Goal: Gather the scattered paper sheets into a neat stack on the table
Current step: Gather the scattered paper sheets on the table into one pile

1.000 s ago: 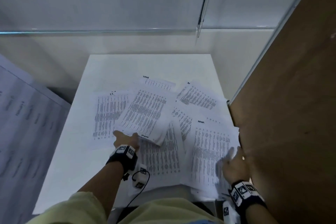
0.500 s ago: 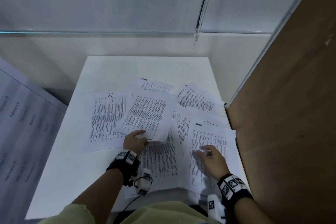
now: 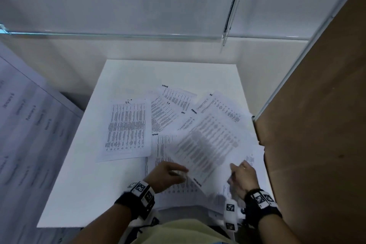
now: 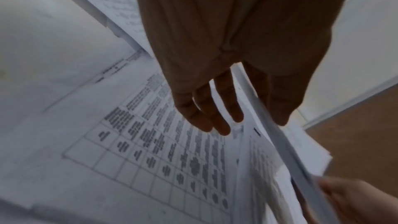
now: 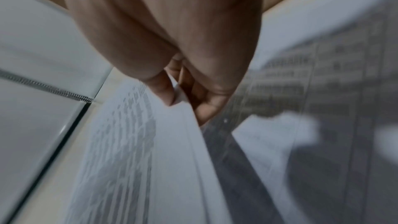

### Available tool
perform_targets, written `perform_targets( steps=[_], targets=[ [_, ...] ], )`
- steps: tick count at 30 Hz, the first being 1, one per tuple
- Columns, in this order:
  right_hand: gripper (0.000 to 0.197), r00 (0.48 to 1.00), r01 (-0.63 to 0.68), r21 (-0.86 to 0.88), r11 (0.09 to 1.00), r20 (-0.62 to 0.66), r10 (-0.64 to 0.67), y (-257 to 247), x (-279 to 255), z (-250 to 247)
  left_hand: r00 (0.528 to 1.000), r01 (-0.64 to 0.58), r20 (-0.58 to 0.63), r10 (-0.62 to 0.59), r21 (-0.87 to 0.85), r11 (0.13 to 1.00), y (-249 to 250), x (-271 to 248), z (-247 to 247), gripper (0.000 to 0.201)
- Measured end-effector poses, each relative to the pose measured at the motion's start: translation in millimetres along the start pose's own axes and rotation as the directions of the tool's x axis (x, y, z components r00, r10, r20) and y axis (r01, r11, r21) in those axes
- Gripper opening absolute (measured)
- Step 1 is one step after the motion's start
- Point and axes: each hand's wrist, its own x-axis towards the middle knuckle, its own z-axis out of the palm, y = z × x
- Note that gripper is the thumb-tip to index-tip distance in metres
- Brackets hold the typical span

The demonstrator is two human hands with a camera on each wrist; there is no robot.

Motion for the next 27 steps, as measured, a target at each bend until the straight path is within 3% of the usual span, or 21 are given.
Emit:
perform_targets(
  steps=[3, 5, 8, 10, 12, 14, 15, 18, 20, 23, 25, 27],
  targets=[
    [0.011, 0.990, 0.057, -0.361, 0.931, -0.099, -0.099, 10, 15, -31, 0.977, 0.122, -0.197, -0.086, 0.178, 0.976, -7, 6, -15, 0.011],
    [0.010, 0.985, -0.001, -0.563, 0.827, -0.143, -0.096, 17, 23, -50, 0.904, 0.309, -0.399, -0.154, 0.361, 0.880, -18, 4, -29, 0.009],
    [0.033, 0.947, -0.107, -0.659, 0.745, -0.296, -0.125, 23, 18, -57, 0.819, 0.509, -0.498, -0.284, 0.403, 0.761, -38, 1, -42, 0.042],
    [0.051, 0.930, -0.141, -0.666, 0.732, -0.342, -0.132, 25, 8, -49, 0.791, 0.559, -0.519, -0.323, 0.401, 0.726, -46, 0, -42, 0.061],
    [0.068, 0.916, -0.124, -0.744, 0.657, -0.340, -0.212, 22, -11, -34, 0.783, 0.574, -0.531, -0.323, 0.416, 0.706, -51, 0, -39, 0.067],
    [0.085, 0.921, -0.062, -0.866, 0.496, -0.241, -0.306, 16, -29, -15, 0.788, 0.570, -0.532, -0.309, 0.442, 0.693, -50, -2, -34, 0.068],
    [0.085, 0.928, -0.002, -0.906, 0.423, -0.159, -0.337, 13, -33, -3, 0.791, 0.563, -0.534, -0.298, 0.445, 0.696, -49, -3, -33, 0.068],
    [0.046, 0.913, 0.341, -0.868, 0.360, 0.215, -0.346, 5, -40, 40, 0.810, 0.524, -0.525, -0.263, 0.445, 0.726, -46, -4, -30, 0.069],
    [0.052, 0.886, 0.453, -0.839, 0.303, 0.387, -0.253, 4, -38, 69, 0.814, 0.518, -0.513, -0.273, 0.426, 0.742, -44, -4, -31, 0.069],
    [0.070, 0.870, 0.484, -0.868, 0.112, 0.463, -0.169, 8, -37, 107, 0.811, 0.519, -0.510, -0.285, 0.403, 0.754, -43, -2, -34, 0.067],
    [0.069, 0.869, 0.475, -0.880, -0.022, 0.473, -0.142, 14, -39, 123, 0.824, 0.502, -0.491, -0.284, 0.397, 0.769, -43, 1, -34, 0.068],
    [0.066, 0.871, 0.462, -0.882, -0.094, 0.471, -0.140, 20, -40, 128, 0.833, 0.479, -0.469, -0.293, 0.346, 0.807, -42, 6, -33, 0.074]
  ],
)
